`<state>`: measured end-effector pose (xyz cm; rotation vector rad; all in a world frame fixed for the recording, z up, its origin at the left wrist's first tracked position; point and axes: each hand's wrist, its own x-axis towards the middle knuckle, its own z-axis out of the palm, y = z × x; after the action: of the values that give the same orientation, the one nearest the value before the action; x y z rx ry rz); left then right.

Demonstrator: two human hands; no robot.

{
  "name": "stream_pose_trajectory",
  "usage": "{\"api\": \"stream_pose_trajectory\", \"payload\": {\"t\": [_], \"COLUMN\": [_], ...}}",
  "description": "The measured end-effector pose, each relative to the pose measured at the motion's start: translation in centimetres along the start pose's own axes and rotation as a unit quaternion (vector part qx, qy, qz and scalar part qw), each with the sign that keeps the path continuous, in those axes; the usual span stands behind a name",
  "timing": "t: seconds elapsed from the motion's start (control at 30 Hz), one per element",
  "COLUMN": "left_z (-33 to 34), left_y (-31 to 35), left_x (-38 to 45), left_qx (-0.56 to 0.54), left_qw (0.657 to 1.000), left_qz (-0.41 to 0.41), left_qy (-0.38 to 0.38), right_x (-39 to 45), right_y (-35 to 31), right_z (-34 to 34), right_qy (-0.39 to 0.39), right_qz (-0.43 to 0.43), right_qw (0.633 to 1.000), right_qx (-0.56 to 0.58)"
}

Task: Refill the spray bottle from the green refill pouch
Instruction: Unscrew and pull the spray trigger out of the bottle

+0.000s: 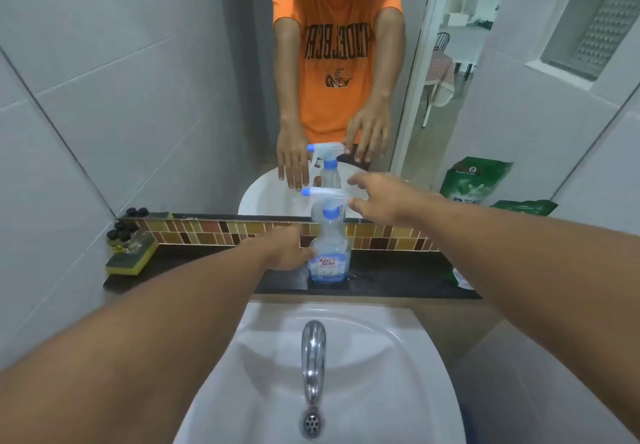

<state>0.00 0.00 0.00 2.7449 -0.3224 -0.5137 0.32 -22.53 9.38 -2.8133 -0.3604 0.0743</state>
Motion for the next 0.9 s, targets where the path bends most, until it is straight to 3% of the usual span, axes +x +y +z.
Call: {"api": "stream_pose_trajectory", "payload": {"t": [0.2, 0.43, 0.9], "left_z": [2.6, 4.2, 5.3], "left_y": [2.8, 5.6, 6.3], "left_x": [1.4, 3.3, 4.1], "left_qx": [-0.169, -0.312, -0.418], "left_qw": [0.982, 0.927, 0.883], "left_qz": [-0.015, -0.07, -0.095], "left_qy": [0.078, 0.196, 0.191], "right_x": [1.4, 2.4, 3.3], "right_y": [-1.8, -2.4, -1.7], "right_z": [0.1, 0.9, 1.9], "right_qy": [0.018, -0.001, -0.031], "right_qz": [-0.073, -0.089, -0.09], "right_qw": [0.997, 0.996, 0.993], "right_qx": [0.0, 0.014, 0.072]}}
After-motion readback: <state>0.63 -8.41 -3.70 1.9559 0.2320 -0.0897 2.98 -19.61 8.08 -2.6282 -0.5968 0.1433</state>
